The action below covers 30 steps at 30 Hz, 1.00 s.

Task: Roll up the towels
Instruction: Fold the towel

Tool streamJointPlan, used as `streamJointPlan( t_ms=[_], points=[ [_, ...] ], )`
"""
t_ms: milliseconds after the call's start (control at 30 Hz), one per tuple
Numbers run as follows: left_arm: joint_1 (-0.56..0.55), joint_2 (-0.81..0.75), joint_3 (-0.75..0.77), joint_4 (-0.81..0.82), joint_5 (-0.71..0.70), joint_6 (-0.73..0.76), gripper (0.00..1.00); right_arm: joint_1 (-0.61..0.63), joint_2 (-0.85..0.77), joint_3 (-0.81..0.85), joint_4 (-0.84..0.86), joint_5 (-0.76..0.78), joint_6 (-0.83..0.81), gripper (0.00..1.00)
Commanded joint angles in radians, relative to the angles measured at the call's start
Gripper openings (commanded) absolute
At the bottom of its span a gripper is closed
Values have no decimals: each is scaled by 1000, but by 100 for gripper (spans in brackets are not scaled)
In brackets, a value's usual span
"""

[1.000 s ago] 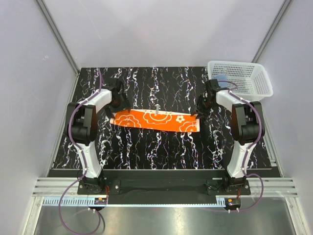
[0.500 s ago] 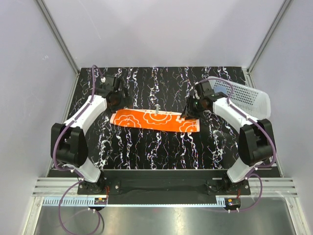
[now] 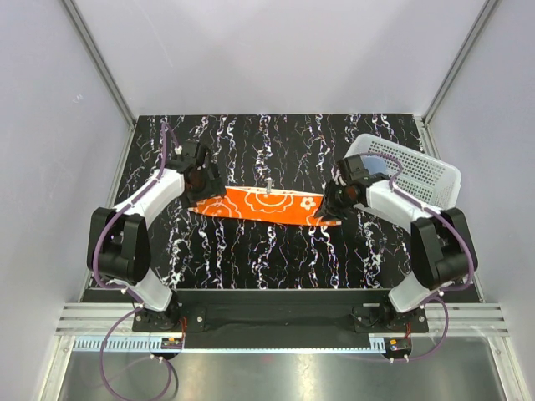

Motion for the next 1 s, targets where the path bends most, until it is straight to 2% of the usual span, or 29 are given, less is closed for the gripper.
streamJointPlan(
  t_ms=[0, 67, 100, 233, 300, 367, 600, 800, 967],
  points=[
    [0, -17, 0, 34, 9, 20, 94, -4, -138, -34, -41, 104, 21, 38],
    [0, -17, 0, 31, 10, 25, 94, -7, -224, -49, -126, 170, 47, 38],
    [0, -18, 0, 31, 13, 25, 94, -13, -252, -53, -166, 267, 70, 38],
    [-3, -18, 3, 34, 35, 26, 93, -128, -370, -124, -251, 299, 153, 38],
    [-4, -18, 8, 33, 49, 26, 93, -180, -378, -143, -277, 355, 154, 40],
    [-4, -20, 11, 33, 53, 29, 93, -200, -350, -142, -302, 379, 139, 43],
    [-22, -46, -5, 28, 93, 37, 93, -312, -249, -91, -299, 460, 84, 46],
    [-41, -58, -23, 31, 102, 39, 93, -366, -111, 73, -314, 598, -63, 48],
    [-49, -52, -26, 39, 111, 34, 93, -410, 93, 286, -362, 681, -197, 46]
  ],
)
